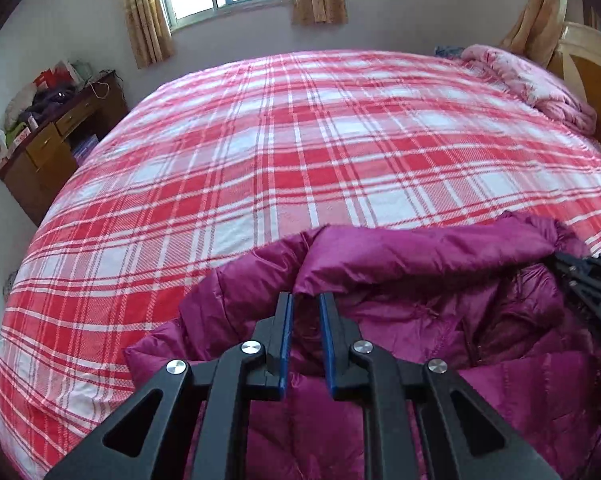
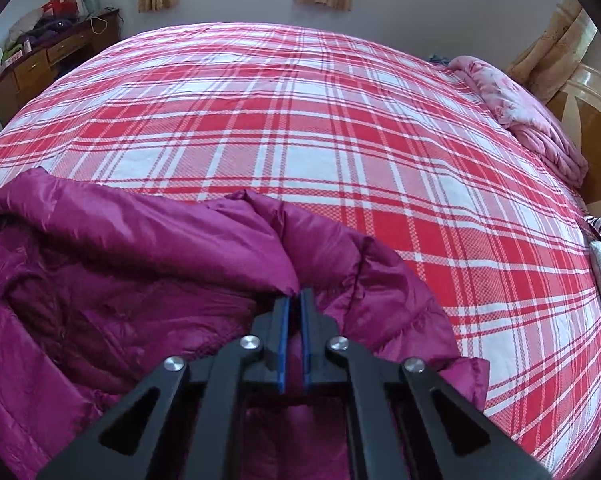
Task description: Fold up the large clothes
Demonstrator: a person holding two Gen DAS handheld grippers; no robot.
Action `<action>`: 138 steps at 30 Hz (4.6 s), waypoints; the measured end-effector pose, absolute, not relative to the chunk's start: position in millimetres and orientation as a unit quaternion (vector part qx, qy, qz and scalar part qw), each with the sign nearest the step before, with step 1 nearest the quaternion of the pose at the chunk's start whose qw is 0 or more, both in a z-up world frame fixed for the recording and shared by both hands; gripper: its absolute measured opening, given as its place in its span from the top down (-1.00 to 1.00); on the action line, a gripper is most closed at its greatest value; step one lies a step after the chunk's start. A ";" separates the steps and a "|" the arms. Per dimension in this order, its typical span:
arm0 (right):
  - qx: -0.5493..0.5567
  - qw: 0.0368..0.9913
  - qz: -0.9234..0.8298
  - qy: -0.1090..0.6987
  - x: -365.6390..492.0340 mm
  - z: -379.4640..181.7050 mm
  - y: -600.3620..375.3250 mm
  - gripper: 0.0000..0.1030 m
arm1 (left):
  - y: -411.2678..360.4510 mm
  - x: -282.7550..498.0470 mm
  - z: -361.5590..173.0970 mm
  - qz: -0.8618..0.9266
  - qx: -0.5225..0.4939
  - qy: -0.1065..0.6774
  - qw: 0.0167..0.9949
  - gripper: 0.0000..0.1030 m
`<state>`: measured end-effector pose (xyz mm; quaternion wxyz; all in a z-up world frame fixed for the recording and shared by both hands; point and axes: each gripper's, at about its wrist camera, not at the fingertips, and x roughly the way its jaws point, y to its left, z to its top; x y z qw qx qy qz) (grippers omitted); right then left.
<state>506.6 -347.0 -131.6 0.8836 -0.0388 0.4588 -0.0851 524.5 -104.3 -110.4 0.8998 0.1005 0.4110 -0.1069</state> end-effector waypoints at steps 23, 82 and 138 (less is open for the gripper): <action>0.017 0.914 -0.056 0.401 471.5 -98.0 -358.5 0.74 | -139.2 547.9 -166.4 -0.070 0.178 0.418 0.888 -0.77; 0.026 0.907 -0.051 0.416 520.8 -153.5 -329.5 0.06 | -164.1 569.2 -186.7 -0.046 0.117 0.441 0.888 -0.98; 0.056 0.895 -0.040 0.440 287.8 -128.8 -367.3 -0.39 | -11.0 347.4 -146.2 -0.038 0.109 0.405 0.907 -0.98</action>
